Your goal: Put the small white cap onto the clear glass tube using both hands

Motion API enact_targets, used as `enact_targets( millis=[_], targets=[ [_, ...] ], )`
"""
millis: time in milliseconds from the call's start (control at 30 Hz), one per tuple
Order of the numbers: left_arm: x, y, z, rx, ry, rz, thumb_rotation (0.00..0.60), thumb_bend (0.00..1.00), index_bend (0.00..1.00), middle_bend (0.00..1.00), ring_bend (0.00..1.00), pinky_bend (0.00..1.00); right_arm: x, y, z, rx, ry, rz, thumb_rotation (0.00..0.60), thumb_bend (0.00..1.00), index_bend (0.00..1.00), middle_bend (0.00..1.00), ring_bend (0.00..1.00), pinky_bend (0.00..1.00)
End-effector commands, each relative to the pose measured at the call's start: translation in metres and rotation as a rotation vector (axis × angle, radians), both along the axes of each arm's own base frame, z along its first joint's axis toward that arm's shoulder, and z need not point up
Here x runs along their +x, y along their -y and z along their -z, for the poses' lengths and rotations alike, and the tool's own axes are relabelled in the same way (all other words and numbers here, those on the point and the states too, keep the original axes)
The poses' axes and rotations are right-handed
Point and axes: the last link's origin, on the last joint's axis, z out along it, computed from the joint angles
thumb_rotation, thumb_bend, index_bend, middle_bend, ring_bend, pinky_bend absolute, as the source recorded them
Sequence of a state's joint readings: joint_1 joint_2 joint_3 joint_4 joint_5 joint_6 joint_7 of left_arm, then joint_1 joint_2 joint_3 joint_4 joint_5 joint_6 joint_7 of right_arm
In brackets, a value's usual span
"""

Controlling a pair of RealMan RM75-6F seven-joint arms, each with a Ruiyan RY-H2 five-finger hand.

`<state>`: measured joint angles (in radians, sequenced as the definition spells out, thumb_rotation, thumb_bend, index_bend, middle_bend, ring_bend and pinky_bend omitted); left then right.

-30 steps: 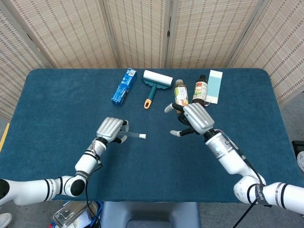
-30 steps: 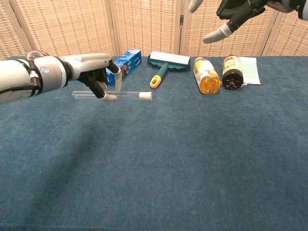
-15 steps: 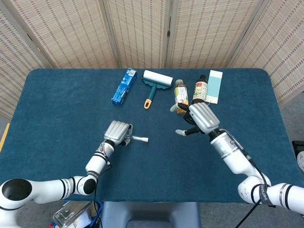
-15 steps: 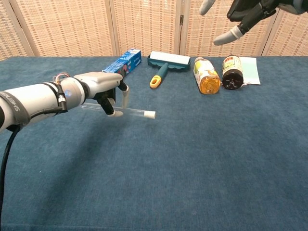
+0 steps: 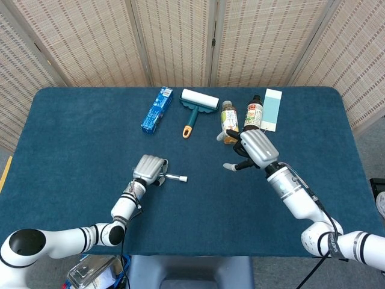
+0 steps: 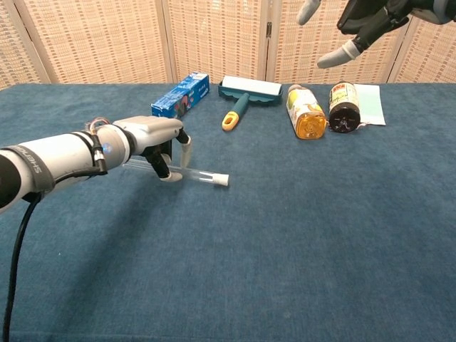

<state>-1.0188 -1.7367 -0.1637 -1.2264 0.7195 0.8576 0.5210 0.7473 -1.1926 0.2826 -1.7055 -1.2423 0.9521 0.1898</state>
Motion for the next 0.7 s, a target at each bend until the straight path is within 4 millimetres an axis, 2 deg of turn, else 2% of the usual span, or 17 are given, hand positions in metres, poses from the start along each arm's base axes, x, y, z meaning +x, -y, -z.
enact_targets(
  millis=[33, 233, 333, 433, 533, 633, 700],
  targets=[
    [-0.002, 0.000, -0.001, -0.004, -0.006, -0.008, 0.600, 0.35, 0.42, 1.00, 1.00, 1.00, 0.000, 0.000, 0.000, 0.002, 0.003, 0.001, 0.600, 0.10, 0.34, 1.00, 1.00, 1.00],
    [-0.002, 0.002, -0.004, -0.007, -0.015, -0.010, 0.600, 0.35, 0.38, 1.00, 1.00, 1.00, 0.000, 0.000, -0.001, 0.000, 0.006, 0.001, 0.600, 0.10, 0.34, 1.00, 1.00, 1.00],
    [0.000, 0.003, -0.014, 0.004, 0.004, -0.012, 0.600, 0.35, 0.35, 1.00, 1.00, 1.00, -0.001, 0.000, -0.004, -0.008, 0.007, 0.001, 0.600, 0.10, 0.34, 1.00, 1.00, 1.00],
    [0.002, 0.004, -0.035, 0.027, 0.049, -0.021, 0.600, 0.35, 0.32, 1.00, 1.00, 1.00, -0.005, 0.000, -0.008, -0.017, -0.013, 0.004, 0.600, 0.10, 0.34, 1.00, 1.00, 1.00],
    [-0.001, 0.007, -0.065, 0.072, 0.081, -0.026, 0.600, 0.35, 0.31, 1.00, 1.00, 1.00, -0.014, -0.001, -0.017, -0.039, -0.054, 0.016, 0.600, 0.10, 0.34, 1.00, 1.00, 1.00],
    [-0.011, 0.012, -0.097, 0.128, 0.095, -0.040, 0.600, 0.35, 0.30, 1.00, 1.00, 1.00, -0.029, -0.005, -0.028, -0.065, -0.122, 0.043, 0.600, 0.10, 0.34, 1.00, 1.00, 1.00],
    [-0.022, 0.016, -0.119, 0.174, 0.100, -0.057, 0.600, 0.35, 0.30, 0.99, 1.00, 1.00, -0.042, -0.010, -0.036, -0.081, -0.163, 0.073, 0.600, 0.15, 0.34, 1.00, 1.00, 1.00]
  ],
)
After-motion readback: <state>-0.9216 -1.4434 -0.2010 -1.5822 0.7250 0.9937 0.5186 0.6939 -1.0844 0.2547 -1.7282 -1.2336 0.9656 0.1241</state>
